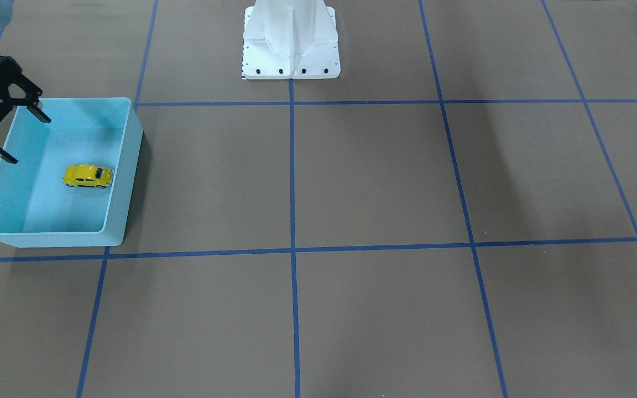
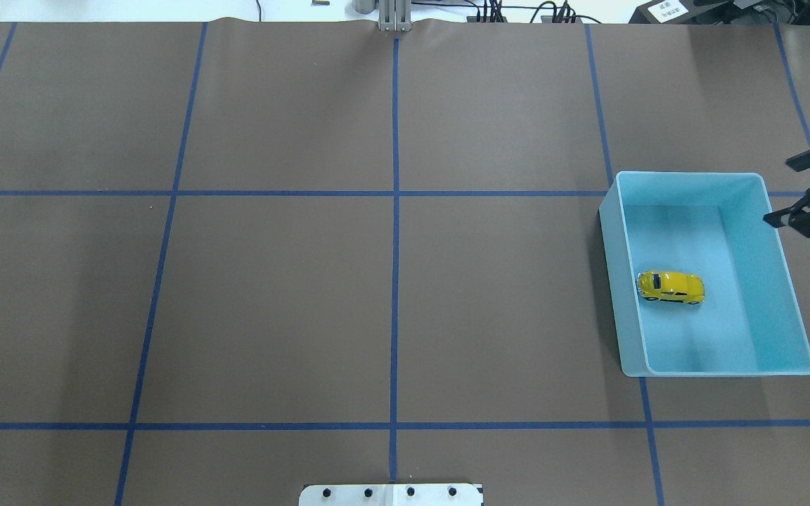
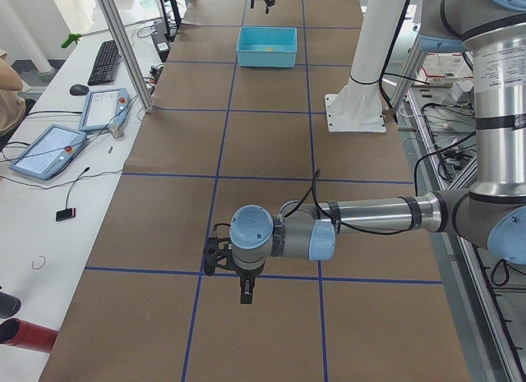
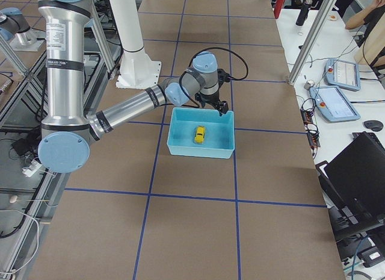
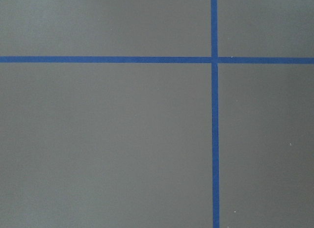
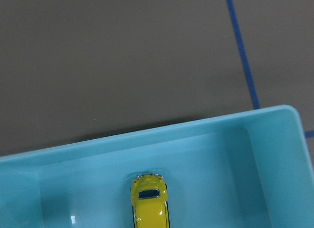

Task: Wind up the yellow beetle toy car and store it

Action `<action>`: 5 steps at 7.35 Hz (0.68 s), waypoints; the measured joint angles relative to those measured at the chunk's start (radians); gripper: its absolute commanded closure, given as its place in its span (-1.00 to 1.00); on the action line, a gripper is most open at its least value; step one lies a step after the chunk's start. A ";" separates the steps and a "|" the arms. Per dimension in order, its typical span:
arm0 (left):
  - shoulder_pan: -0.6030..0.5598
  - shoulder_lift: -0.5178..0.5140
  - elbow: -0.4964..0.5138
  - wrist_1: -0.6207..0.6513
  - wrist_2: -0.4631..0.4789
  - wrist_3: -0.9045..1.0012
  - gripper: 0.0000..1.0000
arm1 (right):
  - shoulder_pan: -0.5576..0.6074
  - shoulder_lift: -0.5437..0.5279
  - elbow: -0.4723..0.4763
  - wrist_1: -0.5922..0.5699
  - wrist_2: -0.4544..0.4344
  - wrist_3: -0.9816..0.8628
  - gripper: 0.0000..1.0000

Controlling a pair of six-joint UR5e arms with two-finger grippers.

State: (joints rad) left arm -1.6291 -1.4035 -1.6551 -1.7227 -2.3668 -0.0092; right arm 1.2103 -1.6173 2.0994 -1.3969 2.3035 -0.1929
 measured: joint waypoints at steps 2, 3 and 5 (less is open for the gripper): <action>0.000 0.000 0.000 0.000 0.000 0.000 -1.00 | 0.125 0.000 -0.023 -0.078 0.007 0.194 -0.99; 0.000 0.000 0.000 0.000 0.000 0.000 -1.00 | 0.190 -0.002 -0.071 -0.112 0.018 0.247 -0.99; 0.000 0.000 0.000 0.000 -0.001 0.000 -1.00 | 0.274 -0.017 -0.221 -0.136 0.050 0.278 -0.99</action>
State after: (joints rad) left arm -1.6291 -1.4036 -1.6556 -1.7227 -2.3679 -0.0092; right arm 1.4839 -1.6339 1.8784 -1.5327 2.3538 0.0848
